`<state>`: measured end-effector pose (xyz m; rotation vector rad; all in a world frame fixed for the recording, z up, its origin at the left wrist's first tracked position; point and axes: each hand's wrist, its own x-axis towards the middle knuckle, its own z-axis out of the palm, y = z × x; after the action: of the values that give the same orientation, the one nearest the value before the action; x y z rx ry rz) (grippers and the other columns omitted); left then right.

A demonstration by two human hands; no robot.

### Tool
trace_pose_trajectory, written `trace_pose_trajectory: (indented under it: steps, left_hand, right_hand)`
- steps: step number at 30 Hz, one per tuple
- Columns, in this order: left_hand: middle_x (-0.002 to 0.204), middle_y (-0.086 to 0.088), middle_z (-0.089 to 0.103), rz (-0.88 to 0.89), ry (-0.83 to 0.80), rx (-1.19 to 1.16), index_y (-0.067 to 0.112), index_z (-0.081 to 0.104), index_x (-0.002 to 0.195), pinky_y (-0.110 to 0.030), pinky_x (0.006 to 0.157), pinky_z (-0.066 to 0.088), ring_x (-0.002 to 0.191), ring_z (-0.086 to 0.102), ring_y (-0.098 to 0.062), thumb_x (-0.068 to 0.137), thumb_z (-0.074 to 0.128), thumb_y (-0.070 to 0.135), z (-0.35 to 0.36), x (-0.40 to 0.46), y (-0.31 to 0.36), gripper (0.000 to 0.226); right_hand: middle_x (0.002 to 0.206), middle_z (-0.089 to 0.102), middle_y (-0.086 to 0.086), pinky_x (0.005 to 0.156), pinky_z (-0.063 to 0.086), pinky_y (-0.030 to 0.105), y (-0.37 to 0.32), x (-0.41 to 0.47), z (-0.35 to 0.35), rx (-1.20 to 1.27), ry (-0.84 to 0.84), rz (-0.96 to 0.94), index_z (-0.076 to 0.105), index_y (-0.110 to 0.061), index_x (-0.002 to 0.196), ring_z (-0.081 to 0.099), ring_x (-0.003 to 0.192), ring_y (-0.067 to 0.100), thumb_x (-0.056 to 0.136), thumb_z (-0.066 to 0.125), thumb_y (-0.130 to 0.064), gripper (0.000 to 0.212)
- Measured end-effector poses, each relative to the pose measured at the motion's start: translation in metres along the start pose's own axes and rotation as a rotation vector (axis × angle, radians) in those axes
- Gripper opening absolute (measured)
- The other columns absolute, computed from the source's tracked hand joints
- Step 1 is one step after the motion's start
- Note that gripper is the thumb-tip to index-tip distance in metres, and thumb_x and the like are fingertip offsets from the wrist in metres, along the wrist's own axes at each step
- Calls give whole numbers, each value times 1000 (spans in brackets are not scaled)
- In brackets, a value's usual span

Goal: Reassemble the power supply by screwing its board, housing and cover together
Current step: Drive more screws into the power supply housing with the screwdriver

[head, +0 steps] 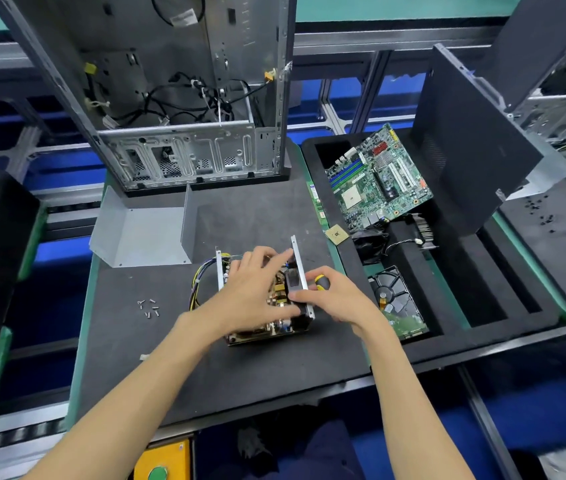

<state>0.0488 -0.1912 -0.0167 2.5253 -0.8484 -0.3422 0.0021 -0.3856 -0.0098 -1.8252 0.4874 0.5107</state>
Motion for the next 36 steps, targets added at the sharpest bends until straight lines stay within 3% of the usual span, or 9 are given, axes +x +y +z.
trace_pose_trajectory:
  steps: [3,6,12,15,20,25,28,32,36]
  left_hand:
    - [134,-3,50,-168,186,-200,20,46,143,-38,110,35,125,44,-19,93,59,21,-15,5,-13,51]
    - [117,-9,61,-242,249,-132,16,50,138,-41,96,46,111,56,-26,97,45,3,-21,16,-18,44]
    - [120,-4,67,-235,96,290,27,52,138,-44,96,38,113,58,-29,93,53,6,-25,49,-26,50]
    - [123,-2,68,-269,-34,194,29,56,134,-40,88,48,113,61,-27,91,57,6,-28,61,-35,49]
    - [114,1,71,-174,-95,152,24,71,115,-36,83,52,107,65,-24,90,67,15,-29,78,-41,27]
    - [94,-1,74,-178,-48,53,18,76,95,-30,77,52,88,69,-21,90,66,14,-27,88,-43,12]
    - [89,5,74,-182,-13,-50,21,78,91,-26,82,53,84,67,-13,87,69,12,-31,91,-41,13]
    - [76,16,71,-206,-55,-218,21,80,87,-4,69,46,75,66,2,83,71,6,-34,94,-34,18]
    - [77,11,73,-237,-144,-227,21,81,87,-1,64,42,71,63,6,84,74,9,-33,97,-37,14]
  right_hand:
    - [82,61,-8,39,31,11,-5,0,-2,11,-25,32,57,-23,115,55,49,-6,80,87,-32,47]
    - [85,62,-5,40,28,17,-10,2,-3,-45,-51,61,54,-24,112,54,57,2,82,86,-34,45]
    - [100,62,-6,42,35,11,-13,0,-7,-120,-73,20,54,-25,112,62,59,-3,80,86,-41,48]
    - [106,64,-10,49,41,12,-13,1,-10,-111,-37,-21,56,-29,115,69,63,-3,79,83,-52,51]
    - [88,61,-6,66,46,22,-22,18,-13,-120,-32,-71,54,-27,122,61,70,5,82,85,-39,53]
    - [100,59,-10,54,39,10,-21,32,-21,-148,-162,-17,50,-29,120,55,74,-1,82,85,-38,53]
    - [105,61,-7,48,36,13,-19,41,-26,-149,-216,28,49,-30,115,52,67,-1,78,87,-43,54]
    - [99,59,-7,45,31,19,-22,50,-30,-148,-310,92,47,-29,112,54,49,-4,76,89,-41,57]
    - [93,62,-6,43,26,22,-26,57,-32,-127,-388,118,44,-26,113,66,60,7,74,91,-35,61]
